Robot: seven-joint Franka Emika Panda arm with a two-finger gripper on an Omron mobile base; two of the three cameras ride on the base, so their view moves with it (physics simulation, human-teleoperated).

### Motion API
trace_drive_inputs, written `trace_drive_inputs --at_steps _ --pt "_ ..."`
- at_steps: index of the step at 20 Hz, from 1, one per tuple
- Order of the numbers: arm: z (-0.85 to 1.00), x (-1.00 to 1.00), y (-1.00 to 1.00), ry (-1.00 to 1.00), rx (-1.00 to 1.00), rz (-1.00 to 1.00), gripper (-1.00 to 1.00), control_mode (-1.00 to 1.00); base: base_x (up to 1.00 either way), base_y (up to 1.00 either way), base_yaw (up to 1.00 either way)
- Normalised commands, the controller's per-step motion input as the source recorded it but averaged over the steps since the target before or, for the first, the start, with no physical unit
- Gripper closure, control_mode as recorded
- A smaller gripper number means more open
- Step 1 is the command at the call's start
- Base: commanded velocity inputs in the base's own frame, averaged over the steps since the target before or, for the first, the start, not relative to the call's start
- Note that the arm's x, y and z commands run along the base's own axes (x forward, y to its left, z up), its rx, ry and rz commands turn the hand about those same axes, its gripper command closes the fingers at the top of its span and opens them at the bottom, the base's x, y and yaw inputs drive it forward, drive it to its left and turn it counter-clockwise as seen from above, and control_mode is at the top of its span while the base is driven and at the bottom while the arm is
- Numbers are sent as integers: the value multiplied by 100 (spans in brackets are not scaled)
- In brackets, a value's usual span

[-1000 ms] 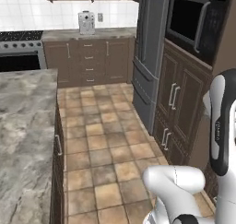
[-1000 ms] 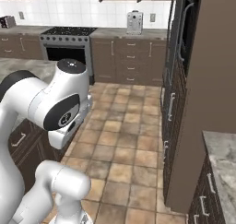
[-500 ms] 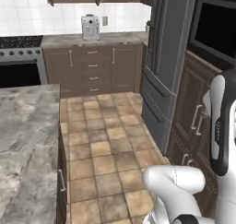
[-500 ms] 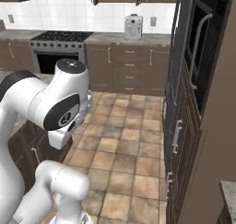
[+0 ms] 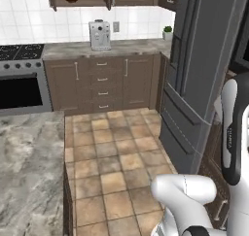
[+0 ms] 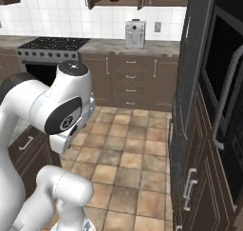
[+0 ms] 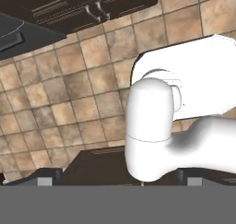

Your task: Pick up the bowls from the cabinet and place each bowl in front of a stool on the dining counter.

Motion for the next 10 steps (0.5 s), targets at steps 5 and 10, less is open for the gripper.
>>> trace_drive_inputs --at_steps 5,10 --pt "0 0 0 0 0 0 -100 100 100 16 0" --pt "0 0 0 0 0 0 -100 100 100 15 0"
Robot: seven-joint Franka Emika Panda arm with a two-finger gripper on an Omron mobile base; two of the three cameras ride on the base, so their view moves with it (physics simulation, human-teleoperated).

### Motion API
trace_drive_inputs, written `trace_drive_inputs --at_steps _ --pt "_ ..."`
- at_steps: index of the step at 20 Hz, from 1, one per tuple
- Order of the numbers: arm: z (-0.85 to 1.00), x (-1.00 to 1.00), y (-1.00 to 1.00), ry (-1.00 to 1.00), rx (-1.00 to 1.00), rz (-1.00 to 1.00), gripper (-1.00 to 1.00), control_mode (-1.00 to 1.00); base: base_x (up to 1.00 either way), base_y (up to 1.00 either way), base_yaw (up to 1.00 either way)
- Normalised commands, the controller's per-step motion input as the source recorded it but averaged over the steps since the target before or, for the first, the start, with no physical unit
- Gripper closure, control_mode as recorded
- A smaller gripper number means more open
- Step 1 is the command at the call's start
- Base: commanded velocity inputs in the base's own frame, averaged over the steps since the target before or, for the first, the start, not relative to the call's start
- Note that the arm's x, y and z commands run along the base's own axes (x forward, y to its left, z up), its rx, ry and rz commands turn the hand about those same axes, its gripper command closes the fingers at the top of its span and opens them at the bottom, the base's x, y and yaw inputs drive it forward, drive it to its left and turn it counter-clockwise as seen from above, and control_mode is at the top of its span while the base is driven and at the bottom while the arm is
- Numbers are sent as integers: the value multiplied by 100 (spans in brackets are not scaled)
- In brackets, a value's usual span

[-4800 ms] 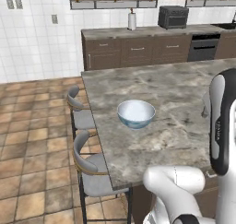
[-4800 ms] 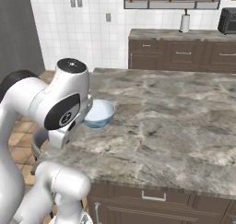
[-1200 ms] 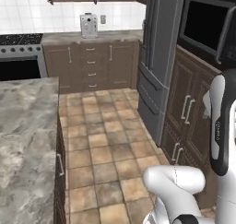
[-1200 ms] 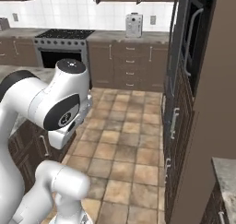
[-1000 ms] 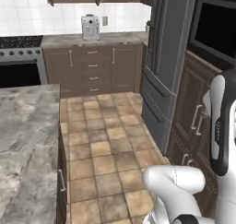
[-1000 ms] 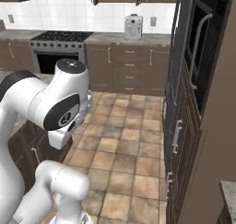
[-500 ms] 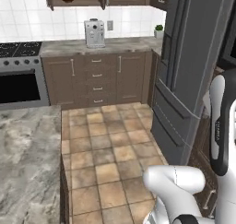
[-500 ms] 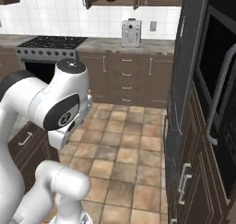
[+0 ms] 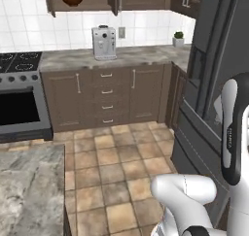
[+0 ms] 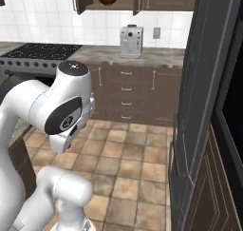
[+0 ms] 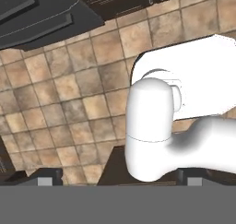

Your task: Pick up the bowls from the cabinet and place each bowl in front of a stool on the dining counter.

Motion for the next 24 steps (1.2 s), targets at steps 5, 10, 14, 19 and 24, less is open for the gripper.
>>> trace_drive_inputs --at_steps 5,10,14,19,24 --pt "0 0 0 0 0 0 -100 100 100 14 0" --pt "0 0 0 0 0 0 -100 100 100 14 0" --pt "0 0 0 0 0 0 -100 100 100 14 0" --pt "0 0 0 0 0 0 -100 100 100 16 0" --pt "0 0 0 0 0 0 -100 100 100 19 0"
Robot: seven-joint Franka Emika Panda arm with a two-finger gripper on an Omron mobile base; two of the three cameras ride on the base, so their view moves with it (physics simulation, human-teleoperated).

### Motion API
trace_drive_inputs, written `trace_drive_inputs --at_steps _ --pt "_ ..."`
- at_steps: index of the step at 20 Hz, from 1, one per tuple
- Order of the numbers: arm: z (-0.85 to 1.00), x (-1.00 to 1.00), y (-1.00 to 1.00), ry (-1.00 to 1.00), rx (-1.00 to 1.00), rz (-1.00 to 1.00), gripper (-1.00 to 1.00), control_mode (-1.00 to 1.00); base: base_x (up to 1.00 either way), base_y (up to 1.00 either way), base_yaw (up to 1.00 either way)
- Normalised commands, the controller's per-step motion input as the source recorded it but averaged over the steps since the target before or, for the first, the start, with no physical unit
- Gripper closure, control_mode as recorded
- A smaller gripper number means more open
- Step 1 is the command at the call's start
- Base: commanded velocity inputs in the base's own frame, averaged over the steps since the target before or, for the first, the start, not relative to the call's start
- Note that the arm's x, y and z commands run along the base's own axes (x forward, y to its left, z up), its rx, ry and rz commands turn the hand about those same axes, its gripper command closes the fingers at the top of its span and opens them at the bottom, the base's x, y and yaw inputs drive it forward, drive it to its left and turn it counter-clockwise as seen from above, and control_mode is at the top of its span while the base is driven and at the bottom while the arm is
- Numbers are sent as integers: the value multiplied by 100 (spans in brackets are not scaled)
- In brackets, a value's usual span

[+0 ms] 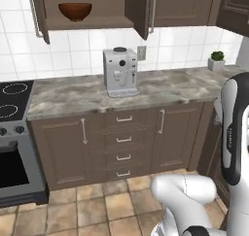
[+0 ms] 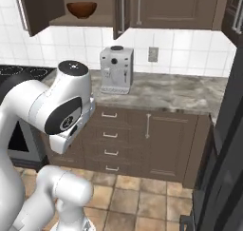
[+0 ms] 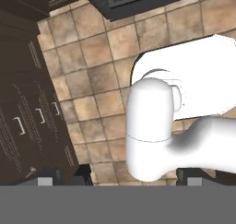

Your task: Pick up the bowls from the cabinet and place each bowl in front of a stool on the dining counter.

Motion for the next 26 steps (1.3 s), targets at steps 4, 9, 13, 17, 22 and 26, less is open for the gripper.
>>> trace_drive_inputs --at_steps 4,9,13,17,22,26 --pt "0 0 0 0 0 0 -100 100 100 22 0" --pt "0 0 0 0 0 0 -100 100 100 65 0" --pt "0 0 0 0 0 0 -100 100 94 100 -2" --pt "0 0 0 0 0 0 -100 100 98 91 -2" --pt "0 0 0 0 0 0 -100 100 60 24 0" --pt "0 0 0 0 0 0 -100 100 65 0 0"
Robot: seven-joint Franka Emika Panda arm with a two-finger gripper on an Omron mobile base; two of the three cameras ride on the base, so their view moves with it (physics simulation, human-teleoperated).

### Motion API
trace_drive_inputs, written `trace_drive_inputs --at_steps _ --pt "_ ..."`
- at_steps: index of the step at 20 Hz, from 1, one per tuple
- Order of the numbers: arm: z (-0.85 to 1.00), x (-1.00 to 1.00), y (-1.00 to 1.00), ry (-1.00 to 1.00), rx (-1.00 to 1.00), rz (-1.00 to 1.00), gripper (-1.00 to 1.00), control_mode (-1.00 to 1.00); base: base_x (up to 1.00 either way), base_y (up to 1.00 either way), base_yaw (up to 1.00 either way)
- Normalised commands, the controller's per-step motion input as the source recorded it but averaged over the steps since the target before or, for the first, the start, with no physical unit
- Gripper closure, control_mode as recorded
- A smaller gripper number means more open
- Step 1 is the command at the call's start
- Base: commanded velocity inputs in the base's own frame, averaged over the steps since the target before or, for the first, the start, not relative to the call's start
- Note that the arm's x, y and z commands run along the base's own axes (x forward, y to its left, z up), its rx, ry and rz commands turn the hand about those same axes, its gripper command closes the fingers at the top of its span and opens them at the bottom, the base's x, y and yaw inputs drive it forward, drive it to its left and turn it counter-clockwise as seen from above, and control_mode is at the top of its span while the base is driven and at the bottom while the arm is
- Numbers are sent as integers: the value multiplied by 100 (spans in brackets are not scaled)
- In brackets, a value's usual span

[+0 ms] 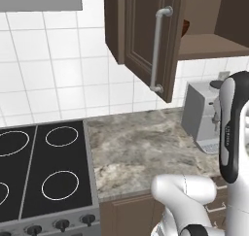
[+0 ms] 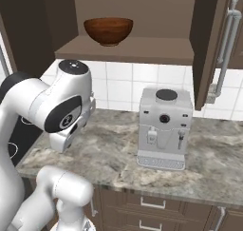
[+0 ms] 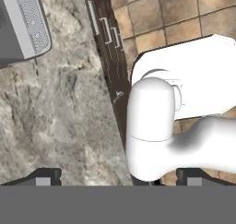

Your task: Pick up the bowls from the cabinet and place each bowl in front of a stool on the dining counter.

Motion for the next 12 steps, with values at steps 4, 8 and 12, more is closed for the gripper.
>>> trace_drive_inputs --at_steps 4,8,12 --pt "0 0 0 0 0 0 -100 100 0 0 0" --pt "0 0 0 0 0 0 -100 100 0 0 0" --pt "18 -9 0 -13 0 1 -100 -100 0 0 0"
